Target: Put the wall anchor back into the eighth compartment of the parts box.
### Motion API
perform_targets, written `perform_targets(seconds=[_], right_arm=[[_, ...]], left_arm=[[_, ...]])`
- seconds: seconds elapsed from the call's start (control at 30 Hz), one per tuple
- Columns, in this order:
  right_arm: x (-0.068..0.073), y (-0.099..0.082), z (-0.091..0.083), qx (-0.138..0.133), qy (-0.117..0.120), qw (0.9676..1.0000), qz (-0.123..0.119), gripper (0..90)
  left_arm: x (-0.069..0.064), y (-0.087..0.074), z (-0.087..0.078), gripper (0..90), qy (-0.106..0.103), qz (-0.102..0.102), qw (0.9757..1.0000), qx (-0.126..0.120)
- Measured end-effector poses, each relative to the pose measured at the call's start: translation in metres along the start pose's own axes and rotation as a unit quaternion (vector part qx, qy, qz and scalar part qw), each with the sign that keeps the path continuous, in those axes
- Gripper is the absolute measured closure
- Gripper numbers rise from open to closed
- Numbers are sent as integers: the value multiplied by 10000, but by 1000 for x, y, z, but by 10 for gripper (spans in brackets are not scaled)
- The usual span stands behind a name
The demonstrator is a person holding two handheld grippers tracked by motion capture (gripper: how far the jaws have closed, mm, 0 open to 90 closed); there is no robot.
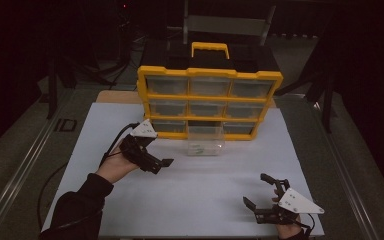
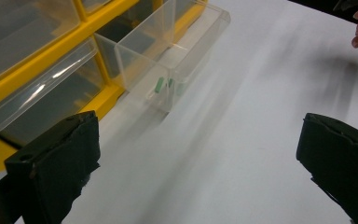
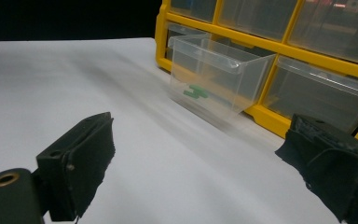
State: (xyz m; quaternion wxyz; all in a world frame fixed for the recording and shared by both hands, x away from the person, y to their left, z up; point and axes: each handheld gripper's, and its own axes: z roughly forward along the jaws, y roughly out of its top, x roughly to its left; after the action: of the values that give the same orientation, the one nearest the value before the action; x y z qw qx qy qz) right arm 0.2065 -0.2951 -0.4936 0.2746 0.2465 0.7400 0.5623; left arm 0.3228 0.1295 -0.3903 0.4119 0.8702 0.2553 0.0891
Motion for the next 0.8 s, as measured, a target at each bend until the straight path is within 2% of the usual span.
perform_targets(seconds=[0.17, 0.23, 0.47, 0.57, 0.63, 0.67, 0.8], right_arm=[[-1, 0, 0, 1, -8, 10000, 8, 82], [-1, 0, 0, 1, -4, 10000, 18, 81], [0, 0, 0, -2, 0, 10000, 19, 81], [0, 0, 0, -6, 4, 10000, 14, 81], [0, 0, 0, -4, 0, 10000, 3, 81], [0, 0, 0, -3, -2, 10000, 11, 81], [0, 0, 1, 5, 9, 10000, -3, 81]], left_arm=[[-7, -14, -7, 0, 55, -11, 9998, -172], [-9, -21, -9, 0, -8, -24, 9998, -200], [-15, -47, -21, 0, -25, -113, 9993, -355], [-19, -59, -25, 0, 72, -156, 9991, -380], [-19, -59, -25, 0, 72, -156, 9991, -380], [-22, -75, -29, 0, 157, -273, 9983, -481], [-25, -91, -31, 0, 191, -363, 9980, -483]])
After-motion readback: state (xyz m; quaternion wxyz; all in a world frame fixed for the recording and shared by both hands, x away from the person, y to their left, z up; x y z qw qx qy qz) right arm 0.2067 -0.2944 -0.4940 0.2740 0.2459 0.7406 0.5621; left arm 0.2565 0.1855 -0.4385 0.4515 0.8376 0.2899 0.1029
